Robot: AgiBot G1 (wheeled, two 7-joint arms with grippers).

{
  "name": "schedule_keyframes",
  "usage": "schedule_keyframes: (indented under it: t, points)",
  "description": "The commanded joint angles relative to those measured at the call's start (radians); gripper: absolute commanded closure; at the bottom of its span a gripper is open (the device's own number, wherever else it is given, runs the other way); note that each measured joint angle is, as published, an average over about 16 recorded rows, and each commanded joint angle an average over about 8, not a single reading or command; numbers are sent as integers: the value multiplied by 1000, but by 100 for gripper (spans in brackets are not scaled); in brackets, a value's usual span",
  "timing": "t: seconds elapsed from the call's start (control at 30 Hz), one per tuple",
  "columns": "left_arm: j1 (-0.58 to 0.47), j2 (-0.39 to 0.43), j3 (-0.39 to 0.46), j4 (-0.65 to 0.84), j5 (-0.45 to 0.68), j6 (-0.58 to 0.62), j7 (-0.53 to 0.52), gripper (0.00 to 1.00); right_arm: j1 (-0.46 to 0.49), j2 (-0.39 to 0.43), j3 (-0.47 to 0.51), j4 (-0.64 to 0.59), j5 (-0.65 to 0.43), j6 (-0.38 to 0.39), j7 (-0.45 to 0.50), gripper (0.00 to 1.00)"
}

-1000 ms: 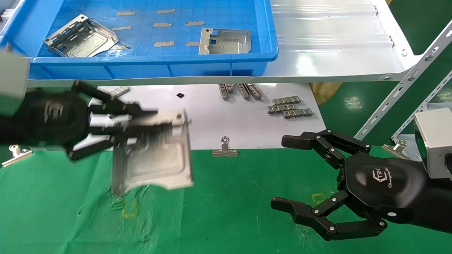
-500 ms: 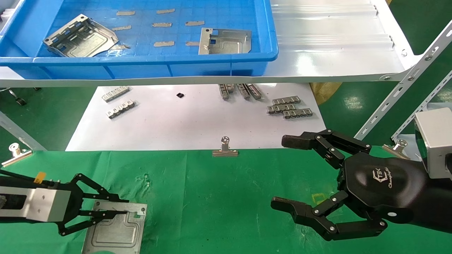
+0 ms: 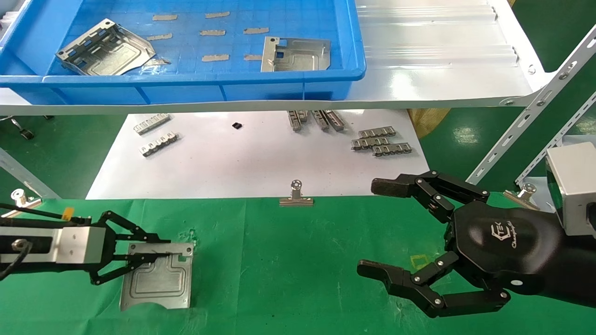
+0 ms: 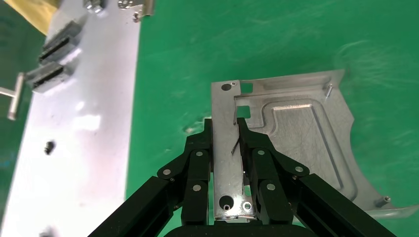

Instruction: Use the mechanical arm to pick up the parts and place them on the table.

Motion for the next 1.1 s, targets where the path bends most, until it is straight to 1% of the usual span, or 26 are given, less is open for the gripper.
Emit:
schedule_keyframes:
  t: [0.03,0.2,0.3,0.4,0.6,0.67,0.83,1.1]
  points:
    - [-2,10,0,21,1,-7,11,0,0,0,0,0,0,0,0,0]
    - [-13,29,0,57,2,7,37,0,0,0,0,0,0,0,0,0]
    - [-21,37,-3,81,-9,32,31,0,0,0,0,0,0,0,0,0]
    - [-21,38,-8,103,-41,63,-9,0,0,0,0,0,0,0,0,0]
    - [25,9,-12,111,-144,91,-154,0,0,0,0,0,0,0,0,0]
    - [45,-2,-12,108,-172,92,-188,0,0,0,0,0,0,0,0,0]
    - [71,-13,-9,103,-200,94,-215,0,0,0,0,0,0,0,0,0]
    - [72,-12,-23,80,-194,89,-219,0,0,0,0,0,0,0,0,0]
